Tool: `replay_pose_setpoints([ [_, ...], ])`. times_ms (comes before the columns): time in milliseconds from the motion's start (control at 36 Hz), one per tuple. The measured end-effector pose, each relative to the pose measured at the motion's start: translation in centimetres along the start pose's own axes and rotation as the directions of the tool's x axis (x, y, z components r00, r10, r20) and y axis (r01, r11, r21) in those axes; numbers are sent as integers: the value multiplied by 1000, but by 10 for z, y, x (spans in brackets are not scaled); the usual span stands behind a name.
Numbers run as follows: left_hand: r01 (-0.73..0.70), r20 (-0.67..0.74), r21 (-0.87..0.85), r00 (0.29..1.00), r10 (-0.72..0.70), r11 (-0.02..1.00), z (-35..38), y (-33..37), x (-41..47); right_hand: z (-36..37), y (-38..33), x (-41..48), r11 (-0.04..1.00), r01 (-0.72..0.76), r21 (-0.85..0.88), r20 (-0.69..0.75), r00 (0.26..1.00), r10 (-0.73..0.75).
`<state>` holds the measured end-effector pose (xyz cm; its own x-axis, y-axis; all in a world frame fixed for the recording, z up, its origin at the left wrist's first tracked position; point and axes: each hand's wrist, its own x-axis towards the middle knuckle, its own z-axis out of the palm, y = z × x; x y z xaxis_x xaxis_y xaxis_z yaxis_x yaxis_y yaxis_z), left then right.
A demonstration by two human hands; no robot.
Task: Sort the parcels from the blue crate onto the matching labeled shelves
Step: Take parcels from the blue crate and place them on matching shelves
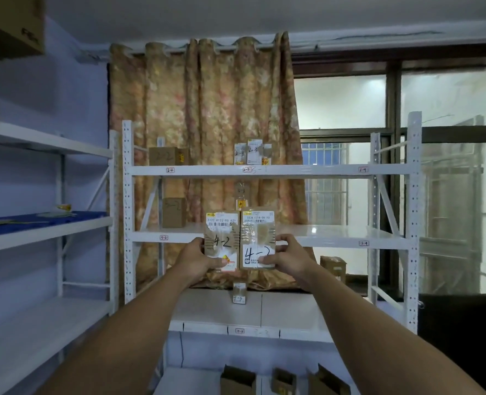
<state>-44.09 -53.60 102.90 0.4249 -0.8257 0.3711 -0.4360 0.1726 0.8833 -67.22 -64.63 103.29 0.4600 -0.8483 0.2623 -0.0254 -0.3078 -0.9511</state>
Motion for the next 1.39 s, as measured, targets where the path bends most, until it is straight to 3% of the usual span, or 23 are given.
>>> replay_pose_setpoints([
  [278, 109, -12, 75, 994, -108, 991, -30, -65, 12, 57, 57, 40, 989, -30, -148, 171, 984, 56],
  [639, 102, 0, 176, 995, -104, 979, -115, -185, 111, 180, 95, 163, 955, -96, -281, 198, 968, 156],
  [944, 91, 52, 300, 992, -112, 950, -171, -296, 205, 280, 149, 272, 905, 44, -424, 243, 968, 67],
  [1111, 89, 89, 303, 989, -122, 949, -174, -360, 256, 299, 194, 332, 899, -74, -432, 222, 957, 185],
  [1250, 89, 110, 369, 984, -138, 925, -162, -420, 302, 296, 283, 417, 894, -156, -420, 186, 949, 254],
  [1389, 143, 19, 313, 987, -157, 939, -152, -474, 355, 314, 300, 448, 887, -242, -393, 126, 941, 313],
])
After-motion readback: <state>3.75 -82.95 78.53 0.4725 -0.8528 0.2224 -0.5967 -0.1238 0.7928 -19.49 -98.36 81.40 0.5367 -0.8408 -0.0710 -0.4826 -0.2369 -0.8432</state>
